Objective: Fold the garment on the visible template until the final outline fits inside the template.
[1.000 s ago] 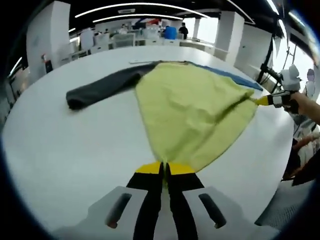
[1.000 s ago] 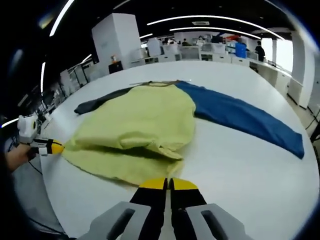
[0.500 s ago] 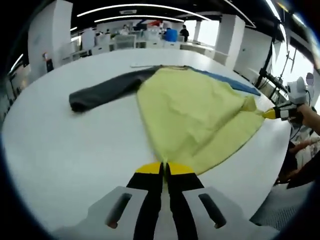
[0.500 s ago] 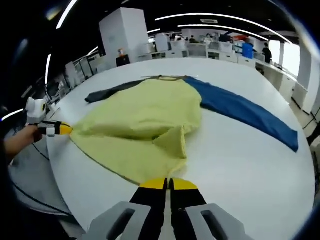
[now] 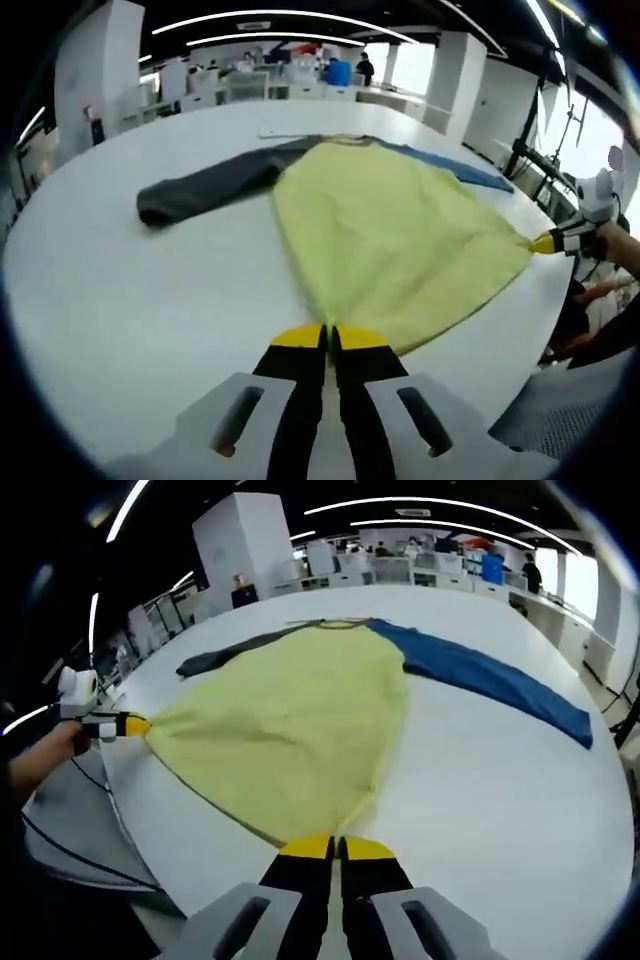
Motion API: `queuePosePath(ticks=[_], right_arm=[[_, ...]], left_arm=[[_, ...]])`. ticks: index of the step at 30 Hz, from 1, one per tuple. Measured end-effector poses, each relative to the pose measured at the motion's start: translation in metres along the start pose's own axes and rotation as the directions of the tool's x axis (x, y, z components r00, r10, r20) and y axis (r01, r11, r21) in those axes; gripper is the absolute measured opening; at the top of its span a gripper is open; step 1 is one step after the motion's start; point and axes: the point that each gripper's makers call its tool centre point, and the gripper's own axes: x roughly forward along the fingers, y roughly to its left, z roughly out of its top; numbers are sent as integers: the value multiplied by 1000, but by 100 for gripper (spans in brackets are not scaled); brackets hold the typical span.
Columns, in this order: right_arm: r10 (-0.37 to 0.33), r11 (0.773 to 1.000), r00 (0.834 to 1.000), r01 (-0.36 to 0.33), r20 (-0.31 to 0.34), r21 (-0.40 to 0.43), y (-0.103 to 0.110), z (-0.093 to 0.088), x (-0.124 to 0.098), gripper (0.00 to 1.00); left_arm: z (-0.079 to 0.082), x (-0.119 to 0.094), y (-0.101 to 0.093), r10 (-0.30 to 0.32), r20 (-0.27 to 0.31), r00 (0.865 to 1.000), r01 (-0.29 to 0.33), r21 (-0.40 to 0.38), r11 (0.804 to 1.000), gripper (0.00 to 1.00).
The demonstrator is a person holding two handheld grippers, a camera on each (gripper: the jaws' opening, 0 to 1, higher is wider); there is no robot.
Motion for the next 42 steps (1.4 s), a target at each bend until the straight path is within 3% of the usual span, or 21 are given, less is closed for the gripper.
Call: queuePosePath(ticks=[13,20,42], right_arm=[[1,1000,1000,-1,-22,7,3,-19,-13,0],[-3,1000,999,4,-33,20,5,-31,-17,0],[13,999,997,-10,-74,51,13,-50,-27,0]], left_arm=[[-24,-15,-12,-12,-30,999,11,-31,999,0],[-38,-20,-18,1,-82,997,-6,-53,999,0],[-57,-30,-25,22,-154,988,-28,-34,999,1]])
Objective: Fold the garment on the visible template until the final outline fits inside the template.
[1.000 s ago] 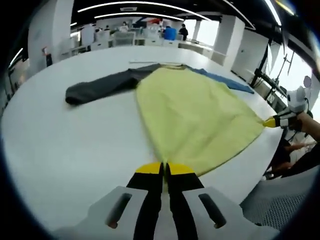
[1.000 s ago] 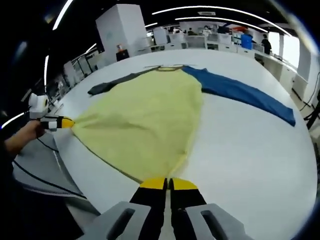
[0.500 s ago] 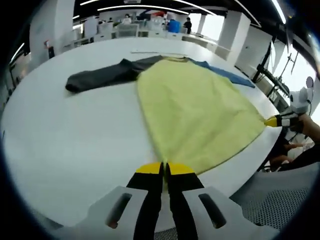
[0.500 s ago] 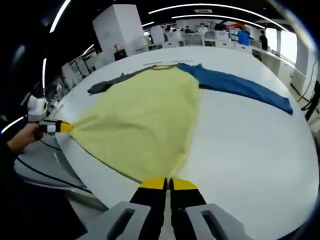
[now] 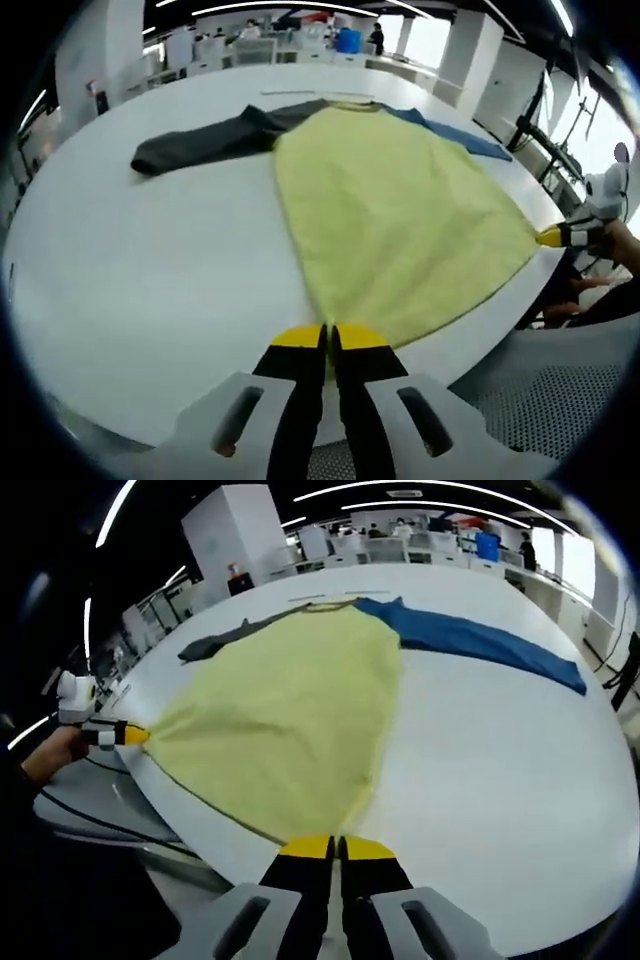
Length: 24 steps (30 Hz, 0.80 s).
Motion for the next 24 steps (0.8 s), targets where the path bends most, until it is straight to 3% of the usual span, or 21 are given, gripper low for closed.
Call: queuePosePath(ticks=[7,10,14,19,24], right_arm=[[14,1000,1000,-14,-1,-11,0,1,1,0],[31,1000,1000,-31,1,-2,2,1,1,3],[42,999,999,-42,13,-5,2,4,-2,18],[58,998,997,-58,47,-20,2,16,-6,40],[76,997,990,-73,123,-31,-2,42,-12,65]], left_arm=[[0,0,0,-9,-5,1000,9,3,1000,2],[7,-1,-4,-34,36,999,35,-3,999,9],[9,0,-5,-43,37,998,43,0,999,17],[21,-2,-11,-80,87,993,79,12,997,34],[33,-4,-12,-111,140,984,109,18,994,49]])
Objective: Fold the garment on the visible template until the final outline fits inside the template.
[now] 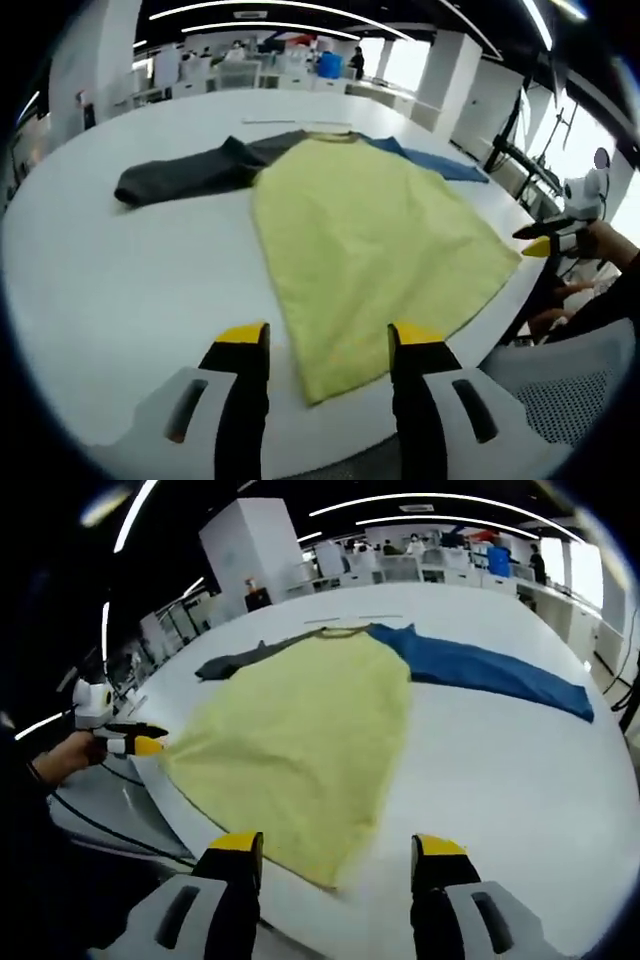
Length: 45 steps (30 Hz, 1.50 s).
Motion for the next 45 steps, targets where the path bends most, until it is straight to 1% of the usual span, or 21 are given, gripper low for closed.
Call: queuePosePath(ticks=[1,4,7,8,10,12,14,16,18,21,23,25,26,29,32,33,35,39,41,44,45], right_arm=[[1,1000,1000,-1,13,3,-2,5,-1,69],[-14,1000,999,14,36,0,-14,17,-2,78],[-86,996,995,88,50,-32,-41,29,-5,85],[-93,995,994,95,51,-38,-47,30,-6,87],[-109,993,992,111,65,-35,-62,36,-7,89],[-125,991,989,128,76,-30,-74,39,-8,90],[-173,984,978,177,115,-27,-97,48,-9,93],[-208,977,972,212,111,-29,-113,51,-11,93],[-236,970,964,242,120,-30,-127,56,-14,94],[-274,961,952,275,135,11,-148,65,-17,92],[-313,950,937,309,156,47,-164,72,-21,91],[-336,942,927,326,167,86,-178,78,-24,89],[-350,936,918,334,184,112,-186,83,-26,88],[-360,932,914,343,187,121,-201,88,-28,84],[-386,922,901,367,198,125,-217,95,-30,81],[-404,914,891,387,205,119,-225,99,-31,79],[-406,914,891,391,204,111,-230,102,-30,76],[-418,907,888,397,190,141,-246,106,-26,71],[-427,903,886,405,181,147,-254,105,-23,67],[-438,894,883,408,169,187,-266,103,-20,58],[-442,890,882,410,161,198,-273,102,-18,55]], left_arm=[[6,0,-2,-17,31,999,17,-2,1000,52],[15,-1,-3,-30,62,998,30,10,1000,63],[24,0,-4,-48,87,995,48,3,999,70],[26,0,-4,-48,90,995,48,5,999,73],[30,0,-5,-58,94,994,56,24,998,79],[37,0,-8,-79,122,989,75,37,996,85],[43,0,-10,-95,147,985,89,48,995,88],[45,0,-12,-105,149,983,98,55,994,90],[49,1,-15,-116,167,979,106,68,992,96],[53,2,-19,-132,172,976,122,67,990,99],[55,2,-22,-144,177,974,132,79,988,99],[58,2,-24,-153,182,971,139,90,986,99],[60,2,-27,-162,185,969,145,98,984,99],[63,2,-29,-170,186,968,151,111,982,99],[66,2,-30,-177,202,963,157,114,981,99],[67,2,-30,-177,206,962,156,117,981,99],[69,2,-30,-177,208,962,153,125,980,99],[71,3,-29,-175,210,962,149,135,980,99],[77,3,-31,-184,240,953,152,143,978,99],[81,3,-31,-188,257,948,152,153,977,99],[81,3,-30,-185,255,949,147,159,976,99]])
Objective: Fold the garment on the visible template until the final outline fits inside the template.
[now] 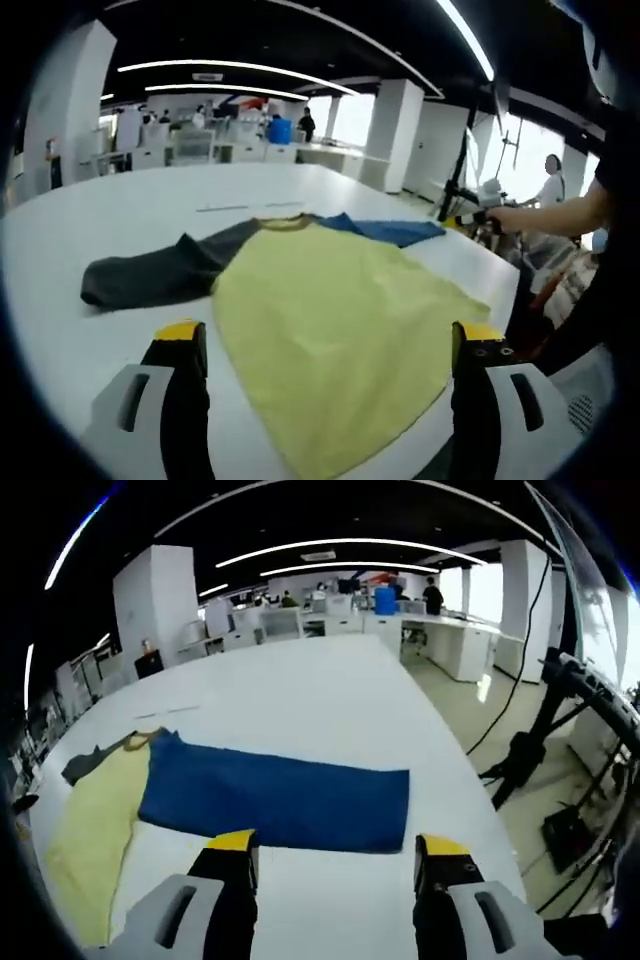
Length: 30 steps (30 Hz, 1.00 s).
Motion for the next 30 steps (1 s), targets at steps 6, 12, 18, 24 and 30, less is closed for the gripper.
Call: queuePosePath(ticks=[6,12,18,24,30], right_arm=[[-41,999,999,41,-10,23,-20,-1,14,37],[-68,998,997,69,-33,16,-47,-6,36,26],[-77,997,995,79,-60,24,-57,-15,45,18],[-97,995,993,99,-71,22,-68,-20,48,12],[-108,994,991,110,-78,17,-68,-22,46,5]], left_arm=[[-4,2,1,2,-27,1000,-2,23,1000,99],[-4,2,2,10,-35,999,-9,26,1000,99],[-6,1,2,14,-47,999,-12,34,999,99],[-5,-1,4,25,-50,998,-24,34,999,99],[-7,-2,5,31,-59,998,-29,36,999,99]])
